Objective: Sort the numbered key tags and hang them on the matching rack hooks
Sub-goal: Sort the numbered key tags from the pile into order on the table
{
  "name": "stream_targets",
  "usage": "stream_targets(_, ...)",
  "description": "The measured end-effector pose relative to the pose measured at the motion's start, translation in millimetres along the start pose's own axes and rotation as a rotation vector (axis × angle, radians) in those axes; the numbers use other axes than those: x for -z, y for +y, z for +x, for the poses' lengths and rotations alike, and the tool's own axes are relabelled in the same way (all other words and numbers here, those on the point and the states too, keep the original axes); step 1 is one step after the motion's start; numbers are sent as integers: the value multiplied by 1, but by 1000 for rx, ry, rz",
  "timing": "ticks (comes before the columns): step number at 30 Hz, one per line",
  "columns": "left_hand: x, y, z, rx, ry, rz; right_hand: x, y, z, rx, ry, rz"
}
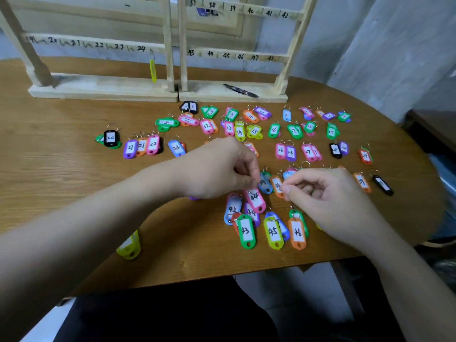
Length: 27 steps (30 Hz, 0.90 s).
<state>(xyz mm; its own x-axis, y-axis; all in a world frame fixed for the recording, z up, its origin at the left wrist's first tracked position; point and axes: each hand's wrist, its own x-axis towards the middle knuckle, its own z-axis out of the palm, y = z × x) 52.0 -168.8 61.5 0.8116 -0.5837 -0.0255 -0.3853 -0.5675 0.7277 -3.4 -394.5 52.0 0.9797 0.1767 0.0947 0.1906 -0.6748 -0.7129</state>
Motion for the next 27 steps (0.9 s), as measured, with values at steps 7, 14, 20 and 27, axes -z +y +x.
stream_targets(7,-9,-3,15,15,-68,143,8,8,-5,21,45,56)
stream_targets(14,-5,-9,16,-37,-48,215,12,6,1,23,65,44)
stream_targets(20,23,-17,1,-67,47,284,12,6,19,47,71,64)
stream_targets(27,71,-42,-38,36,182,314,-2,-14,59,106,20,67)
